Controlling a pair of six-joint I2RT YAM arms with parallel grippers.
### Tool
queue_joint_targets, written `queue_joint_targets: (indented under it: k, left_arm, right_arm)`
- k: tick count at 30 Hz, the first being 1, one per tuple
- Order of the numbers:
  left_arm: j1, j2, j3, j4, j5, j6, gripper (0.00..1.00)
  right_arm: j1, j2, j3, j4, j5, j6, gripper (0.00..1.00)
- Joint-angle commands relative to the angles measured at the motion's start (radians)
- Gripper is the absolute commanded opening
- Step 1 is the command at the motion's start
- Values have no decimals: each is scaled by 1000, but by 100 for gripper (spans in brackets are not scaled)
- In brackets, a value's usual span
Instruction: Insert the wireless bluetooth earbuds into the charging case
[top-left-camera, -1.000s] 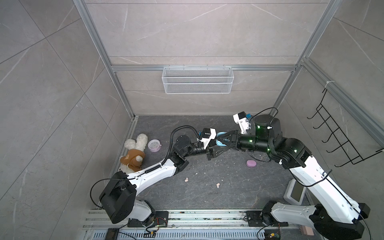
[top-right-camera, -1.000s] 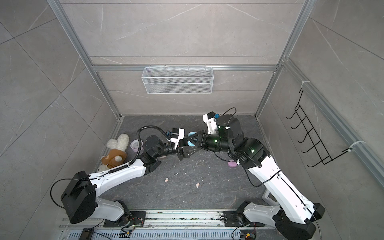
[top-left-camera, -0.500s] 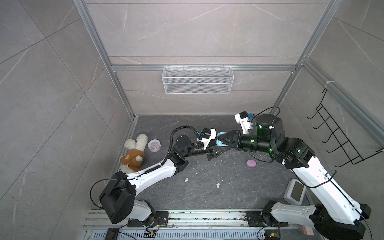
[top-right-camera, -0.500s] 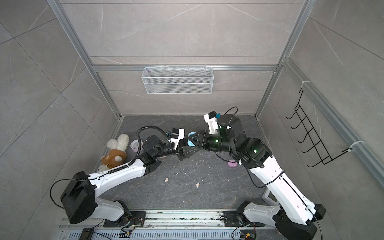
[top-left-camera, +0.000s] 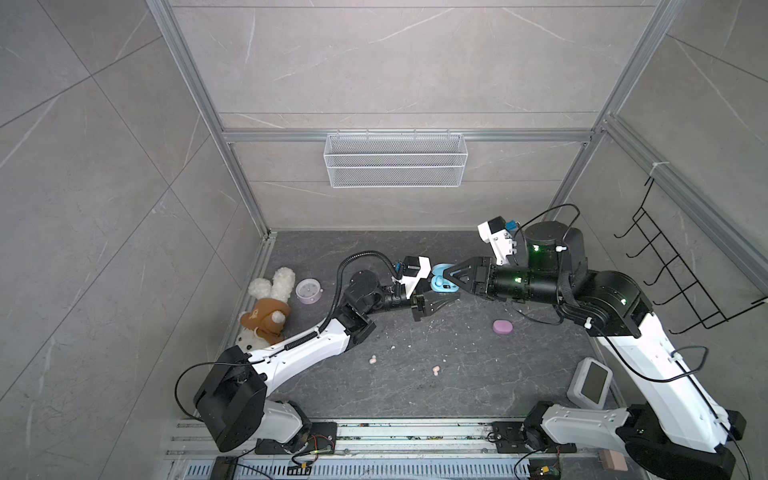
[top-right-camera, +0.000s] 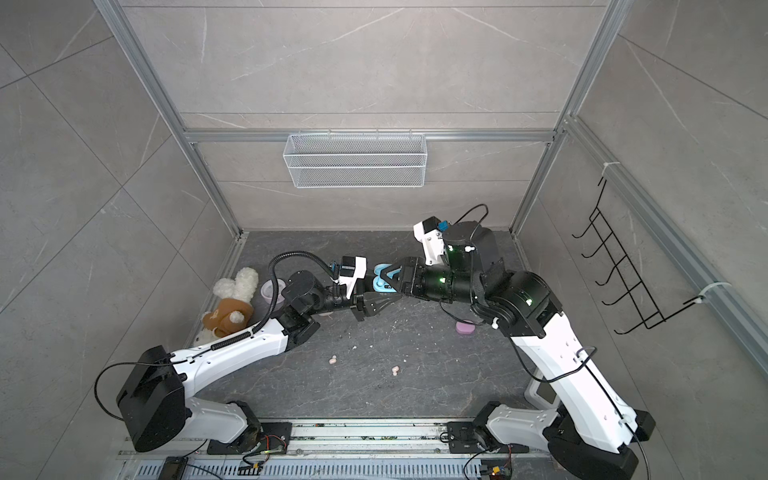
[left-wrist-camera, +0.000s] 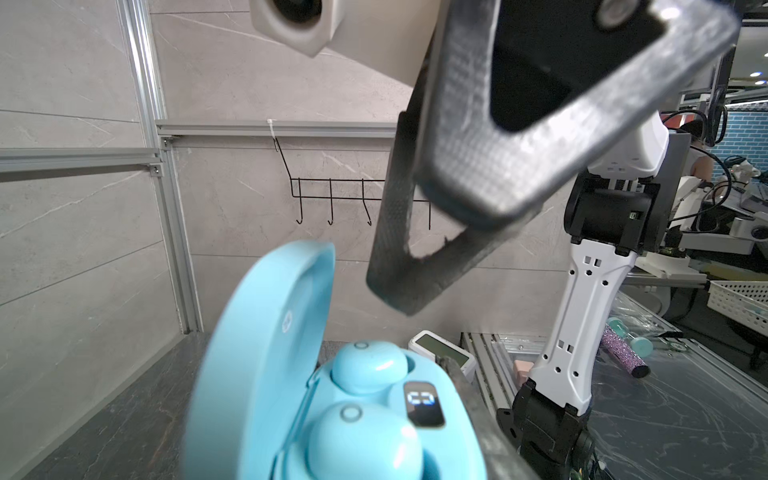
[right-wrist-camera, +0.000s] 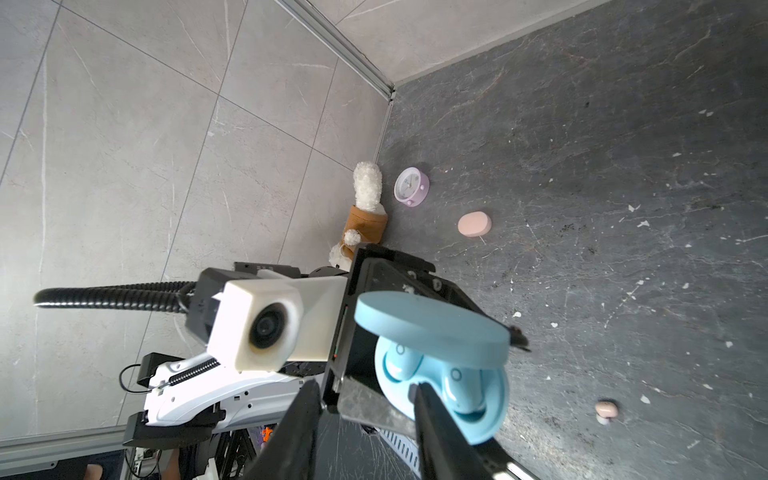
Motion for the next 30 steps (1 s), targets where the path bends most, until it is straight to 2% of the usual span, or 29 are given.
queue_joint_targets:
  k: [1,9,17,22,30]
  left_arm:
    - [0,-43,6,7,-13,31,28]
    - [-2,-85,-20,-54,37,23,28]
    - [-3,-122,-29,-118,66,40,28]
    - [-4,-129,-28,-127,55,51,28]
    - [-3,-127,-27,-140,38,63,28]
  right_arm:
    - [7,23,73,-93,30,-52,41]
    - [1,145,257,-252,121,-117,41]
    - [-25,297,437,-379,98,-162,40]
    - [-16,316,451,-408,18,-193,38]
    - [68,250,387,-452,70,-181,38]
